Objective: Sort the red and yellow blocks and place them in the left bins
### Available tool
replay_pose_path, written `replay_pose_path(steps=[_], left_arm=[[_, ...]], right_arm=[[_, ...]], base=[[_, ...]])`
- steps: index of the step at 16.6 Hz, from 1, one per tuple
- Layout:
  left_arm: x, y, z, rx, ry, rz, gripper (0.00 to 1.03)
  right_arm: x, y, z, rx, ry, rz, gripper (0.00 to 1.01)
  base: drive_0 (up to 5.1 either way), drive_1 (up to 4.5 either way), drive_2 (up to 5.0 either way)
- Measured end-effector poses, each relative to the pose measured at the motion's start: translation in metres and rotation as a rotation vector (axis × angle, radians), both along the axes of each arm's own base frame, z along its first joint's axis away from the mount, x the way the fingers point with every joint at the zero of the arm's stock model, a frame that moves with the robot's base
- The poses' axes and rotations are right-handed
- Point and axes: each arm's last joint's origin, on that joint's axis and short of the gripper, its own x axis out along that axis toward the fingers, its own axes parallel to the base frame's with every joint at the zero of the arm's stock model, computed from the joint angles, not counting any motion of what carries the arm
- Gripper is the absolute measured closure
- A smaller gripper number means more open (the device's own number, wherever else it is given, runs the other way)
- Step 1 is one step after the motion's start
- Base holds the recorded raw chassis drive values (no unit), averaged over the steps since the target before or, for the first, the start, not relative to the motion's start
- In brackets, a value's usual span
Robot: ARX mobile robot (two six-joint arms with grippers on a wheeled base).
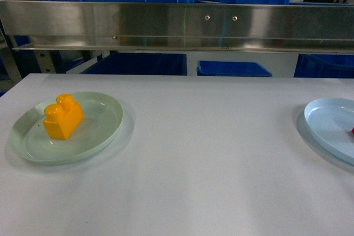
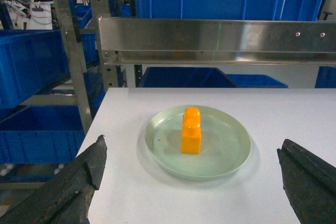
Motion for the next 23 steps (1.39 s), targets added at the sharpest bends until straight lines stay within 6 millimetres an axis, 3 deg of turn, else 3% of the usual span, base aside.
replay_pose_path(steps=[10,12,13,15,16,17,18,20,23], left_arm=[[0.0,0.0,0.0,0.0,0.0,0.0,0.05],[0.001,-0.002,-0.004,-0.02,0.064,-0.032,0.05],[0.008,-0.008,0.008,-0.049,0.072,-0.098,0.05],[0.041,-0.02,0.078,-0.069,0.03,-0.308,0.05],[0.081,-0.01,0.111,-0.07,0.06,-0.332,0.05],[0.113,-0.001,0.123,-0.061,0.105,-0.292,0.05],[0.147,0.004,0.128,-0.054,0.156,-0.258,0.05],[0.205,-0.001,0.11,-0.023,0.295,-0.283,0.05],[0.233,-0.019,0.089,0.035,0.374,-0.337,0.05]], right_arm=[[0.0,0.0,0.0,0.0,0.0,0.0,0.03],[0.0,0.0,0.0,0.003,0.002,0.002,0.03],[0.006,-0.004,0.006,0.039,0.001,0.001,0.03],[0.041,-0.006,0.063,0.09,-0.03,0.006,0.03],[0.088,-0.004,0.106,0.144,0.03,0.063,0.03],[0.125,-0.005,0.116,0.165,0.114,0.06,0.03],[0.165,-0.005,0.116,0.172,0.203,0.067,0.03],[0.234,-0.009,0.087,0.154,0.363,0.023,0.03],[0.269,-0.016,0.047,0.094,0.443,-0.077,0.03]], base=[[0.0,0.0,0.0],[0.0,0.0,0.0],[0.0,0.0,0.0],[0.0,0.0,0.0],[0.0,0.0,0.0],[0.0,0.0,0.0],[0.0,0.0,0.0],[0.0,0.0,0.0],[0.0,0.0,0.0]])
